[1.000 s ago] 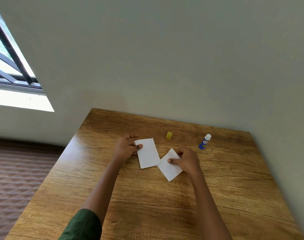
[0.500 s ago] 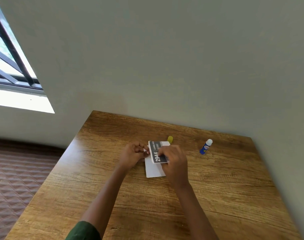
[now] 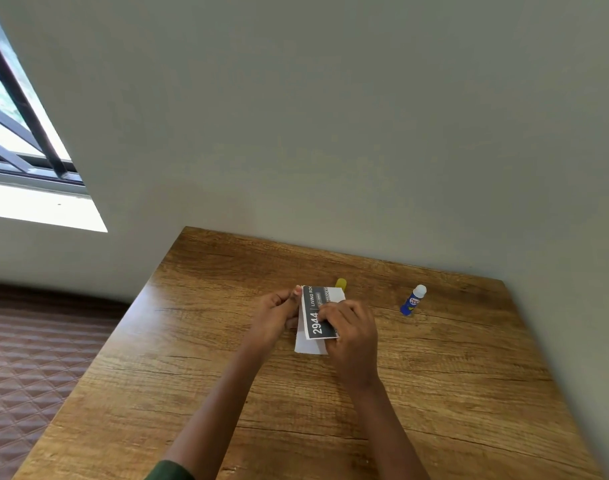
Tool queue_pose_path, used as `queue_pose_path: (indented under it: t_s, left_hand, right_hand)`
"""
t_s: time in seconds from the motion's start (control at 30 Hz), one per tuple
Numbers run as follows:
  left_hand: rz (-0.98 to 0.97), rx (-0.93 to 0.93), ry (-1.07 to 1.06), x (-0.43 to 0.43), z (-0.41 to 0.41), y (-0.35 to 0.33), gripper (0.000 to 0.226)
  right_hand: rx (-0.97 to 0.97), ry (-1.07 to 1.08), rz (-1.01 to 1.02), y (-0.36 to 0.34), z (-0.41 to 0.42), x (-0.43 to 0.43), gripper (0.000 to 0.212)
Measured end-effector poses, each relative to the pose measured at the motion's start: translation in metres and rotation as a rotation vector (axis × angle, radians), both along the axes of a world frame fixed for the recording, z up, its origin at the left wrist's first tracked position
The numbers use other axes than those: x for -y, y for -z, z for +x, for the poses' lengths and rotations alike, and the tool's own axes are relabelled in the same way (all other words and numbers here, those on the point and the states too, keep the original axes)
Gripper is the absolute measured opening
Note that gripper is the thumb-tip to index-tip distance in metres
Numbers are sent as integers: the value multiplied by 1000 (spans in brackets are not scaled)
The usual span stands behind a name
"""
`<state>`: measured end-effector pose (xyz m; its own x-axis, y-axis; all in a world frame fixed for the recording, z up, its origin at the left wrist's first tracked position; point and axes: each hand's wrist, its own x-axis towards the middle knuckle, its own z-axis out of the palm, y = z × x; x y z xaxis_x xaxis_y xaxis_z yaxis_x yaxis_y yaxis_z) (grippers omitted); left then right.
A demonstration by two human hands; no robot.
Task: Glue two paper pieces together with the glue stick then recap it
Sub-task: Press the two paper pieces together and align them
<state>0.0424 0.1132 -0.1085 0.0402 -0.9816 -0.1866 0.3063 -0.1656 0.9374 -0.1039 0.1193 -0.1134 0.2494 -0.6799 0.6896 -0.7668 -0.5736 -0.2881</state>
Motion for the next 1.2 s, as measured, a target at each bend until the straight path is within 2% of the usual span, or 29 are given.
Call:
queue_pose_path:
  t_s: [0.17, 0.3, 0.37, 0.43, 0.5, 0.57, 0.63, 0.73, 0.93, 1.03, 1.13, 1.2]
  left_hand:
    - [-17, 34, -49, 2, -6, -3, 19]
    - [-43, 88, -105, 3, -4, -2, 10]
    - [-61, 125, -127, 3, -1, -3, 9]
    - [-85, 163, -151, 2, 2, -5, 10]
    - [-124, 197, -159, 2, 5, -8, 8]
    - [-166, 231, -152, 2, 7, -11, 7]
    - [-199, 249, -137, 2, 8, -14, 7]
    - [-266, 301, -95, 0, 6, -18, 10]
    - [-341, 280, -70, -3, -1, -25, 14]
    - [-348, 217, -93, -5, 0, -26, 22]
    - [-341, 120, -135, -9, 1, -27, 34]
    - [-329, 110, -180, -8, 2, -26, 27]
  right_hand:
    - [-48, 8, -31, -1, 2, -4, 21]
    - [-57, -21, 112, -2, -2, -7, 21]
    - [-30, -62, 228, -3, -7, -9, 40]
    - [95, -120, 357, -8, -12, -11, 62]
    - [390, -135, 514, -20, -18, -13, 71]
    - [642, -142, 601, -37, -25, -9, 67]
    - [737, -159, 603, -54, -32, -3, 52]
    - [746, -170, 650, -68, -35, 8, 30]
    - [708, -142, 720, -65, -29, 20, 8]
    - [735, -170, 723, -62, -29, 19, 9]
    - [851, -202, 768, -60, -32, 16, 6]
    - [919, -221, 787, -61, -34, 15, 6]
